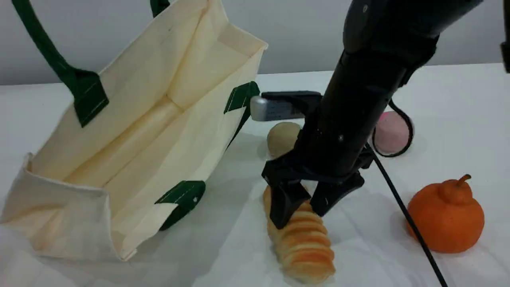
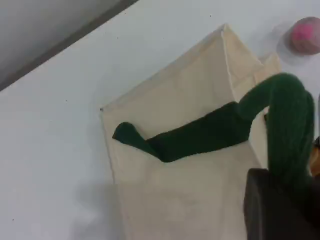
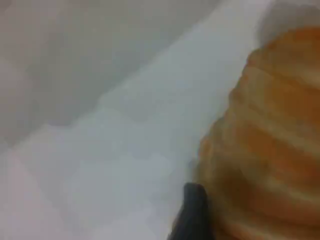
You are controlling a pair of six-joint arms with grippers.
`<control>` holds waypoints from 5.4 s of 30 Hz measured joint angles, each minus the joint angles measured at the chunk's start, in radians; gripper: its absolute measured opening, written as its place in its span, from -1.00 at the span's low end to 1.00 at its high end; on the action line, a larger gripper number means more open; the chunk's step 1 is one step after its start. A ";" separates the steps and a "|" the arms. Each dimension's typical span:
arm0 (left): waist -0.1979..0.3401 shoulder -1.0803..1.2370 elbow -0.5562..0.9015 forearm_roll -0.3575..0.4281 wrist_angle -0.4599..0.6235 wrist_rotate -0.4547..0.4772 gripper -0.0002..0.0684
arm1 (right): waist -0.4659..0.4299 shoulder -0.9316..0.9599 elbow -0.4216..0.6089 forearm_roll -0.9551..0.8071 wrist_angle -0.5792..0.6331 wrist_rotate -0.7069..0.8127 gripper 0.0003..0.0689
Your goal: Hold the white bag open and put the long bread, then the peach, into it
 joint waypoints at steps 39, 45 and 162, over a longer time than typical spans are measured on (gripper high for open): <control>0.000 0.000 0.000 0.000 0.000 0.001 -0.73 | -0.001 -0.016 0.001 -0.111 0.080 0.032 -0.74; 0.000 0.000 0.000 0.001 0.000 0.001 -0.73 | -0.001 -0.122 0.001 -0.237 0.130 0.131 -0.78; -0.088 0.000 -0.115 0.128 0.002 0.059 -0.73 | -0.302 -0.213 -0.009 0.656 -0.053 -0.587 0.63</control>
